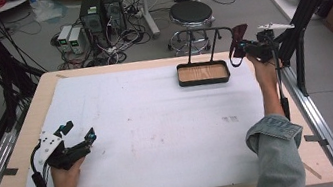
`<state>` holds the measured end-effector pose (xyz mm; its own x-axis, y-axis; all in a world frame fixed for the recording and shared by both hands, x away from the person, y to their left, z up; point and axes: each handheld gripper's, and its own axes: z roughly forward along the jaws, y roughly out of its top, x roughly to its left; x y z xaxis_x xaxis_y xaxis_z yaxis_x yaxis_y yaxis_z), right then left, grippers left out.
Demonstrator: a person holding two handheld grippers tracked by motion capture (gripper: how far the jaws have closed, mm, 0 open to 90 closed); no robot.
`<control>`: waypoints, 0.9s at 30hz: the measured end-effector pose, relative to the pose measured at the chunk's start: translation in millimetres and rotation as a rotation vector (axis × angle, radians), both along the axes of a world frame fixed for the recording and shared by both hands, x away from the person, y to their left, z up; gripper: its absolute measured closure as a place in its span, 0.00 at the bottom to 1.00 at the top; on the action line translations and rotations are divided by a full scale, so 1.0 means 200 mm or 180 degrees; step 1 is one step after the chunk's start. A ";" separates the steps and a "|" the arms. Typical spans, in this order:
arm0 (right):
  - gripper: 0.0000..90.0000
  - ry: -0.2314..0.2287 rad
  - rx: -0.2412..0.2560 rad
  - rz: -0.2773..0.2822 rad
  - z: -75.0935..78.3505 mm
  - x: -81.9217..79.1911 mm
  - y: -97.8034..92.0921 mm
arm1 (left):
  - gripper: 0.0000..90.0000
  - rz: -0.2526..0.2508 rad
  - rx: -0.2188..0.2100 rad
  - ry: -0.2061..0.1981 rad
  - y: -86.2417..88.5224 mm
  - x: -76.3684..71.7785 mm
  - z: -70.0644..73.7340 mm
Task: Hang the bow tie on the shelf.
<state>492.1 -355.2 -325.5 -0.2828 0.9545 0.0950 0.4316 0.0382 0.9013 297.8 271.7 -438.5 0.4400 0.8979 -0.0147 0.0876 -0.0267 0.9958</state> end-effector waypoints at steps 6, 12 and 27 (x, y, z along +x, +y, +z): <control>0.89 -0.0091 0.0046 -0.0033 0.01 -0.01 0.02 | 0.19 0.0000 0.0002 0.0001 0.00 0.00 0.00; 0.89 -0.0232 -0.0031 -0.0020 0.06 -0.05 0.05 | 0.19 0.0000 0.0007 0.0001 0.00 0.00 0.00; 0.86 -0.0205 -0.0184 -0.0032 0.03 -0.01 0.07 | 0.19 0.0001 0.0014 0.0004 0.00 0.00 0.00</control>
<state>489.1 -341.9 -319.6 -0.2768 0.9607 0.0214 0.3734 0.0870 0.9236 297.6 271.6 -438.4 0.4396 0.8981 -0.0113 0.0890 -0.0310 0.9955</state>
